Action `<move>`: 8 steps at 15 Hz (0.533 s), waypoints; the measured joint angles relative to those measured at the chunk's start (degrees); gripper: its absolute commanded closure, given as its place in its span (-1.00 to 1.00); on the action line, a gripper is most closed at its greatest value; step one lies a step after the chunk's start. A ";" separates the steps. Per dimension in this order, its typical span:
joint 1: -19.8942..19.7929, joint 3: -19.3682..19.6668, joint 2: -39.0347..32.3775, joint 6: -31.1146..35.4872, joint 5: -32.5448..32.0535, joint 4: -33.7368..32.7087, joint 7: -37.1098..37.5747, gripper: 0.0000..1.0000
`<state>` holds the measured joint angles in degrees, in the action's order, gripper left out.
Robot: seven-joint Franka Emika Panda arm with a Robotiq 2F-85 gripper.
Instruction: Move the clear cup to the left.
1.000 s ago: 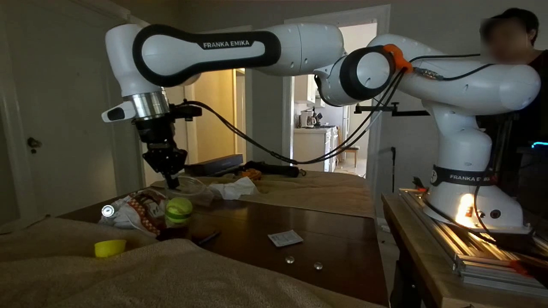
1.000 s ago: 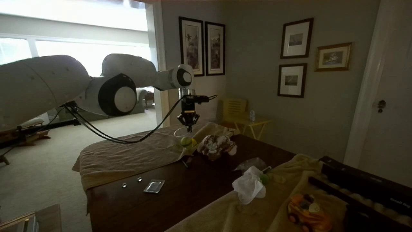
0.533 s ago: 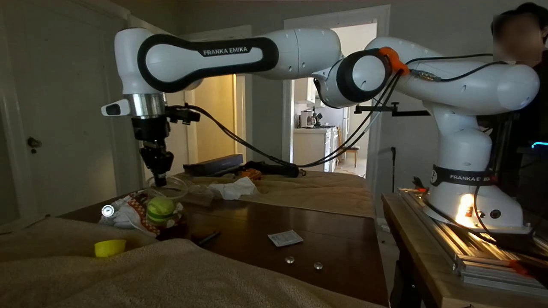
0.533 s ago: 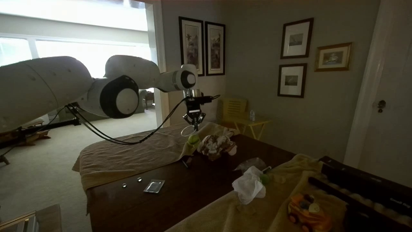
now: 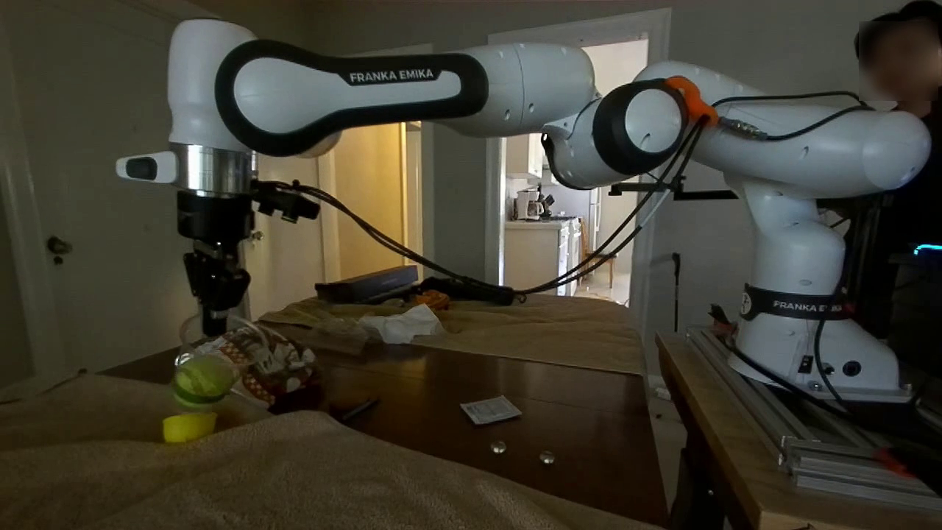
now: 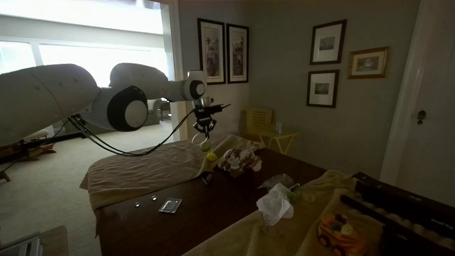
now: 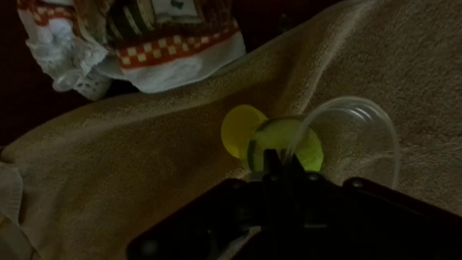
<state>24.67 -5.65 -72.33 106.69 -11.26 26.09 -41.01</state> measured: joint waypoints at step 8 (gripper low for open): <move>1.63 -5.75 -1.05 6.51 4.66 0.03 -11.63 0.97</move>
<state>26.30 -11.40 -73.38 113.19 -6.60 26.11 -52.64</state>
